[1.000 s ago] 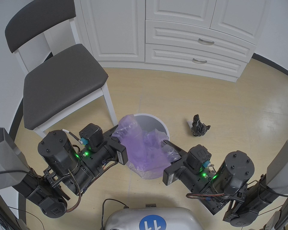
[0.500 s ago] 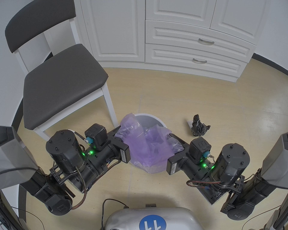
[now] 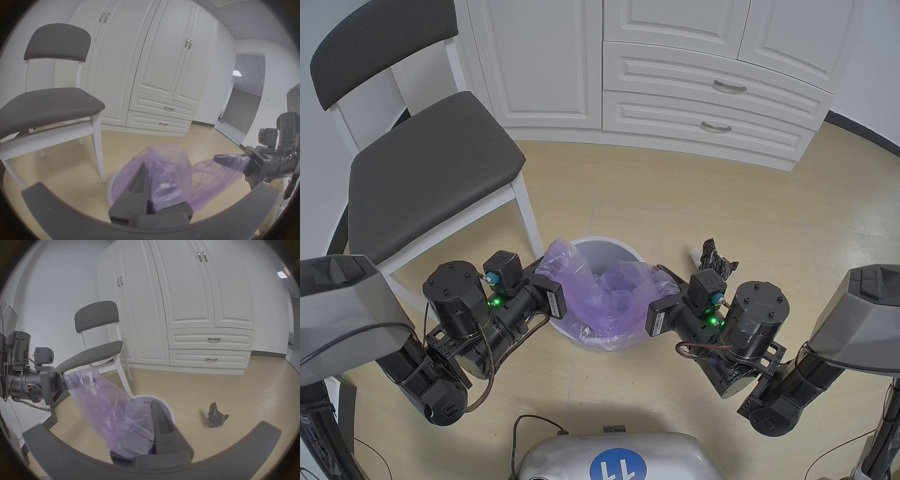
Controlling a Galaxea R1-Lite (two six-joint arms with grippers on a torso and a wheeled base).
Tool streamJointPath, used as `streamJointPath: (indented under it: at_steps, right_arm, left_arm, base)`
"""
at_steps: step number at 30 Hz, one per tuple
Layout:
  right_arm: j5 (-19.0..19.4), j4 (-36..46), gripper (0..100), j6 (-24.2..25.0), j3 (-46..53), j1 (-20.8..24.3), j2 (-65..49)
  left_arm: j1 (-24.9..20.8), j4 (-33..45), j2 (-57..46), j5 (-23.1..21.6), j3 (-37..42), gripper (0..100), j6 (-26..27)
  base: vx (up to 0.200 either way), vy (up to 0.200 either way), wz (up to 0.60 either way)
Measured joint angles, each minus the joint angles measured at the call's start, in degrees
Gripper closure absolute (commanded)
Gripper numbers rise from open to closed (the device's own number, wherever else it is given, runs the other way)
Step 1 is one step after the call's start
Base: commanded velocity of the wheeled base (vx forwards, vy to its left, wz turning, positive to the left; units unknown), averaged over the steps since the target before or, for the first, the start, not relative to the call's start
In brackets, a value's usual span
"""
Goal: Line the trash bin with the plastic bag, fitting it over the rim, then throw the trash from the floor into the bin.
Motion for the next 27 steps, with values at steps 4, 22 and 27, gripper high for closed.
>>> streamJointPath:
  at_steps: [4,22,27]
  right_arm:
    - [0.1,0.0,100,0.0,-1.5,-1.5,2.2]
    - [0.0,0.0,100,-1.3,-0.2,-2.3,1.4]
    - [0.0,0.0,100,-2.0,1.7,-1.2,-0.5]
  left_arm:
    - [0.3,0.0,2.6,0.1,-1.3,100,0.0]
    - [0.1,-0.1,3.9,0.1,-1.9,100,0.0]
    - [-0.9,-0.1,2.7,0.3,-1.5,100,0.0]
  base:
    - [0.0,0.0,0.0]
    - [0.0,0.0,0.0]
    - [0.0,0.0,0.0]
